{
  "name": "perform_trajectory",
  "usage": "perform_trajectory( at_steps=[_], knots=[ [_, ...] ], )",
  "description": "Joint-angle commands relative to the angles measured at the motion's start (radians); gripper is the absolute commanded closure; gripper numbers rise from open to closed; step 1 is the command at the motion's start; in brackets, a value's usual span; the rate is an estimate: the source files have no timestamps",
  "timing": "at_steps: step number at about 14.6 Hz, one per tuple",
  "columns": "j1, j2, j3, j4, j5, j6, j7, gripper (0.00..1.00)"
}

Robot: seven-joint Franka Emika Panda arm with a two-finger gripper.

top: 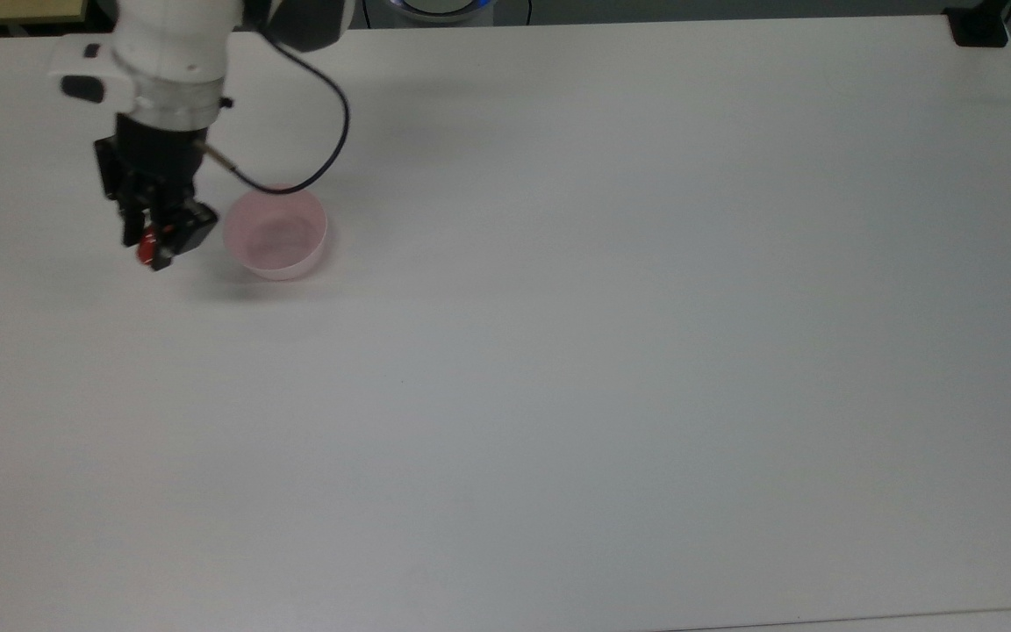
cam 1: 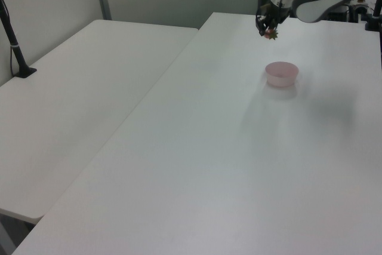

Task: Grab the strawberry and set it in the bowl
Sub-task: 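Lift the strawberry and carry it toward the pink bowl, then lower the strawberry into the pink bowl and open the gripper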

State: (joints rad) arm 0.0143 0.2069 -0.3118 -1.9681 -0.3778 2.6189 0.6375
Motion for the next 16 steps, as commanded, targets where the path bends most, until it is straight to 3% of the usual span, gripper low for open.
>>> perform_trajectory(
  at_steps=[1, 6, 7, 8, 14, 16],
  knots=[
    [0.058, -0.112, -0.006, -0.182, -0.049, 0.046, -0.019, 1.0],
    [0.082, -0.106, -0.006, -0.225, -0.099, 0.046, -0.019, 0.99],
    [0.091, -0.095, -0.006, -0.23, -0.117, 0.046, -0.018, 0.8],
    [0.093, -0.084, -0.006, -0.23, -0.119, 0.044, -0.006, 0.01],
    [0.099, -0.104, 0.0, -0.186, -0.115, -0.021, 0.051, 0.0],
    [0.064, -0.107, 0.087, -0.088, -0.086, -0.231, -0.022, 0.0]
  ],
)
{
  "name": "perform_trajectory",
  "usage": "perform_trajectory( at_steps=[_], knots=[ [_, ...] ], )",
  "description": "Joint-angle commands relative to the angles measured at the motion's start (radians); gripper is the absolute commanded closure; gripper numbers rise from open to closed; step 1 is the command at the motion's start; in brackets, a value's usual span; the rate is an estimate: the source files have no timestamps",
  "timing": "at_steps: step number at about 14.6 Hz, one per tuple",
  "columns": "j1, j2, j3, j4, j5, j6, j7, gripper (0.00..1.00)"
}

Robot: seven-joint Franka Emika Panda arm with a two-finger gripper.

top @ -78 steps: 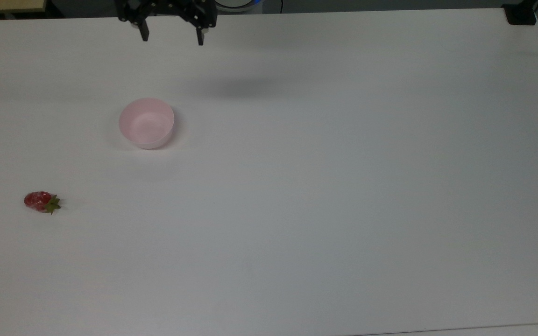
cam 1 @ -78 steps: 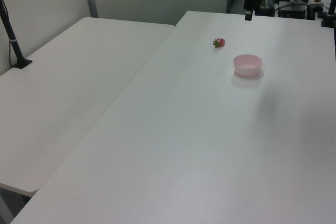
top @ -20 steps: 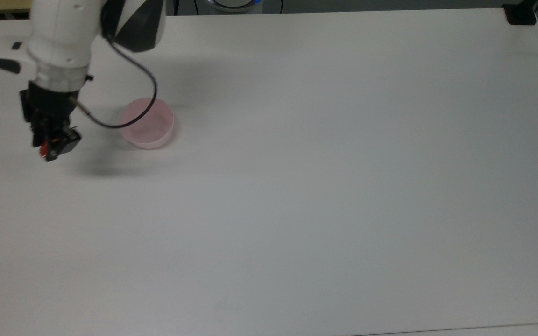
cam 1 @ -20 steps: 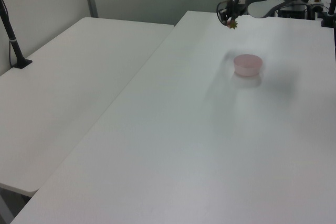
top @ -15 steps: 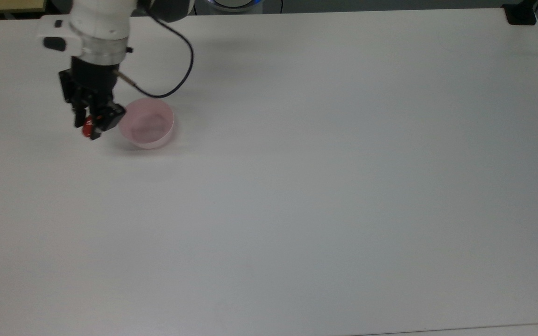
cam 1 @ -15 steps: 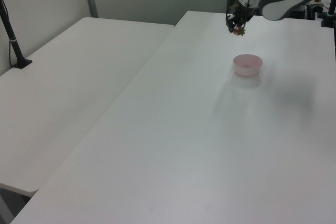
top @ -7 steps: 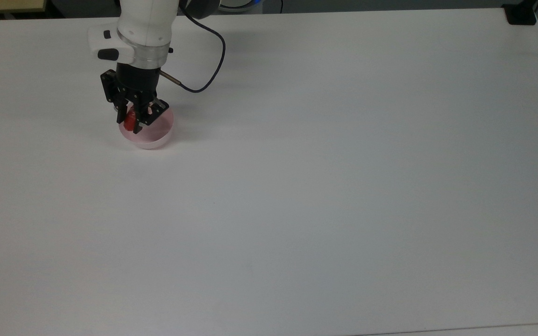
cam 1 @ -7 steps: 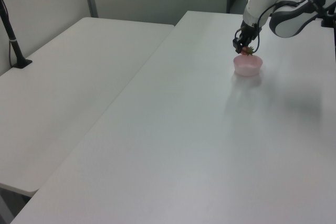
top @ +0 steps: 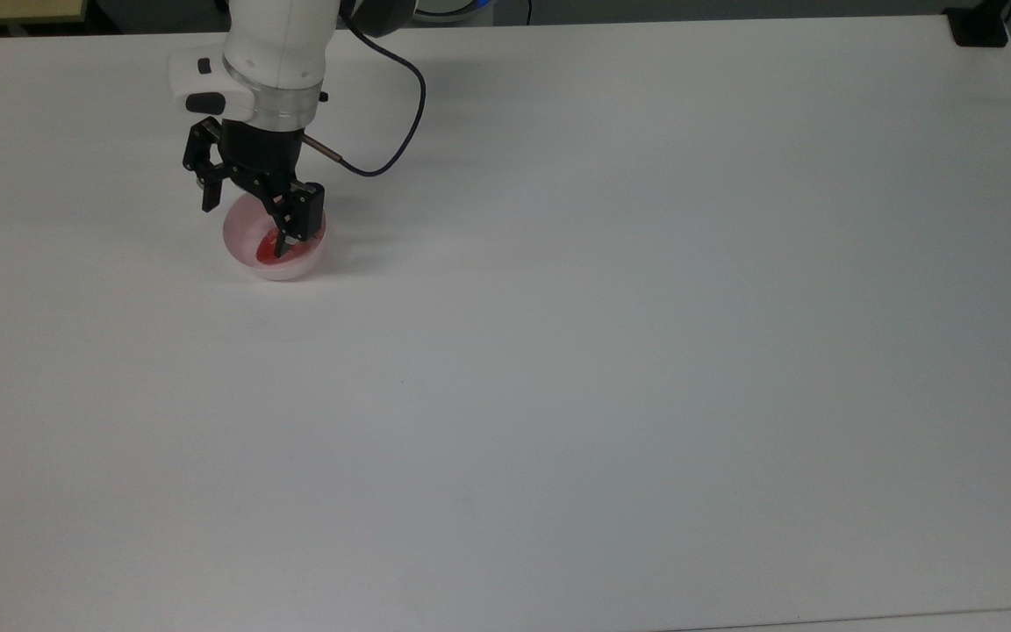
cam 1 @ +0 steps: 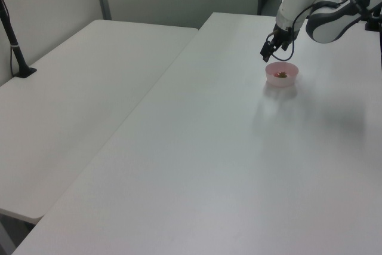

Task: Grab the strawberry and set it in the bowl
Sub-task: 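Lower the strawberry into the pink bowl and open the gripper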

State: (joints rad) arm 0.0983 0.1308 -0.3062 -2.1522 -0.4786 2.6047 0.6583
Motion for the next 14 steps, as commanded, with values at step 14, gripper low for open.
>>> perform_trajectory(
  at_steps=[14],
  knots=[
    [-0.177, -0.046, 0.23, 0.604, 0.491, -0.96, -0.721, 0.0]
  ],
)
